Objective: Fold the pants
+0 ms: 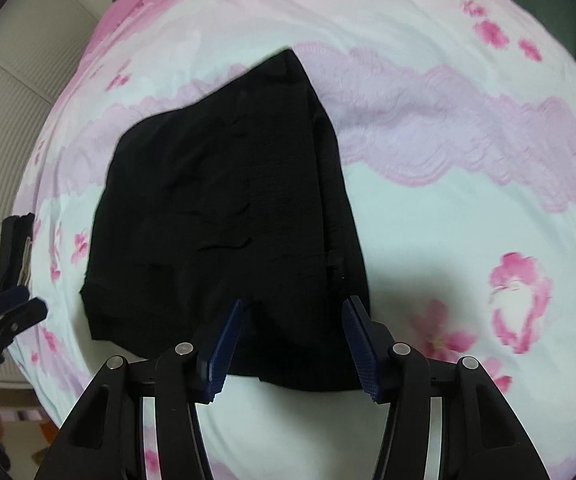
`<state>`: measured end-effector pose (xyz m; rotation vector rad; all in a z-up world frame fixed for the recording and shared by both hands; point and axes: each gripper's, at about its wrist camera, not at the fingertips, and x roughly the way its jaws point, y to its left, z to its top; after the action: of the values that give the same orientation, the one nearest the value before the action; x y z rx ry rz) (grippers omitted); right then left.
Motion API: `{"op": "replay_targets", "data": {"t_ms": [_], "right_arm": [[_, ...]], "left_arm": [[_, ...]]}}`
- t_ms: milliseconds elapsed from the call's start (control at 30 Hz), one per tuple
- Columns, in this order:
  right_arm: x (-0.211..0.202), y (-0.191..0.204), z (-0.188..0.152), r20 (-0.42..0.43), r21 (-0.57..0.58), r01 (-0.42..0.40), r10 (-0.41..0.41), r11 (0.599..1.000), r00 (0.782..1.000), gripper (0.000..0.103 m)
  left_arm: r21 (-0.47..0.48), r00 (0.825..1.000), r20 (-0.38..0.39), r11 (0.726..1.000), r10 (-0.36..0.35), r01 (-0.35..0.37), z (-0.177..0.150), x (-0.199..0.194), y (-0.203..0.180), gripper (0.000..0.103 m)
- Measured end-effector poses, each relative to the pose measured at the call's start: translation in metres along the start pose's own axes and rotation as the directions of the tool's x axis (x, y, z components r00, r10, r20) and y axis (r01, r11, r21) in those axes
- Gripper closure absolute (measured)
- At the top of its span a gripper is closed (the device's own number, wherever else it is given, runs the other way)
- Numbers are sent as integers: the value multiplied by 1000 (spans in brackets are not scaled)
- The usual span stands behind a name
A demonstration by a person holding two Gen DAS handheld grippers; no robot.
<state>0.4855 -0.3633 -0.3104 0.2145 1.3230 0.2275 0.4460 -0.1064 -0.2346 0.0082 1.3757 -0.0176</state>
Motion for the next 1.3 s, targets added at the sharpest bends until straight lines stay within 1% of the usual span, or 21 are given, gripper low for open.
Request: {"op": "replay_targets", "data": {"t_ms": [67,100,133,167,200,233,367,433,500,567,600,667,733,767,800,833,900,967,1033,1167,1300], "right_arm": [[13,-1,2,-41,5,15,-15,1000,999,59],[17,1,2,-49,-7,21,-21,1000,999,60],[19,6,2,-53,-43,58,-60,997,997,71],[19,11,2,-51,-73,100,-103,992,993,76],[18,15,-1,-44,-96,129,-133,987,990,87],[15,18,-1,-28,-117,157,-162,981,986,89],[3,19,-2,9,-125,187,-187,974,982,92],[-4,20,-2,33,-132,220,-218,967,976,92],[-5,18,-1,38,-135,255,-252,958,967,92],[0,13,1,17,-136,265,-265,955,964,92],[4,12,2,2,-132,265,-267,955,964,89],[7,11,3,-9,-117,276,-279,954,960,77],[-4,10,-2,14,-94,321,-321,942,947,45],[-9,10,-5,26,-77,328,-326,942,945,40],[-18,10,-9,42,-50,324,-323,945,946,38],[-29,10,-15,58,-17,304,-303,952,951,38],[-51,14,-30,78,45,246,-249,968,965,37],[-73,17,-46,104,85,201,-209,976,972,36],[-87,33,-57,143,112,174,-189,978,972,36],[-114,64,-81,205,141,131,-159,981,966,36],[-122,107,-106,246,150,127,-161,981,956,36]], "left_arm": [[0,1000,0,1000,-6,6,0,-1,-2,28],[0,1000,0,1000,-7,7,0,-2,-2,28],[2,1000,0,1000,-5,5,-1,-2,-1,28],[3,1000,1,1000,-2,2,-2,-3,0,28],[3,1000,1,1000,0,0,-2,-3,1,28],[2,1000,0,1000,3,-3,-3,-4,3,28],[-23,1000,-5,1000,8,-8,-8,-4,14,28],[-37,1000,-5,999,16,-16,-11,-4,21,28],[-47,1000,-4,999,24,-24,-13,-5,26,28],[-56,999,-2,998,32,-32,-16,-6,31,28],[-60,999,-1,998,35,-35,-17,-6,33,28],[-62,999,3,997,43,-43,-20,-8,38,28],[-60,998,7,997,54,-54,-25,-11,43,28],[-58,998,9,997,58,-57,-28,-13,47,28],[-57,998,12,997,59,-58,-31,-16,50,28],[-54,998,17,997,59,-58,-33,-19,52,28],[-45,998,34,998,48,-47,-38,-28,58,28],[-19,998,52,999,38,-37,-43,-38,64,28],[2,997,74,1000,30,-31,-47,-48,69,28],[52,992,125,999,-9,2,-51,-68,85,28],[141,987,148,989,-63,42,-52,-80,107,28]]}}
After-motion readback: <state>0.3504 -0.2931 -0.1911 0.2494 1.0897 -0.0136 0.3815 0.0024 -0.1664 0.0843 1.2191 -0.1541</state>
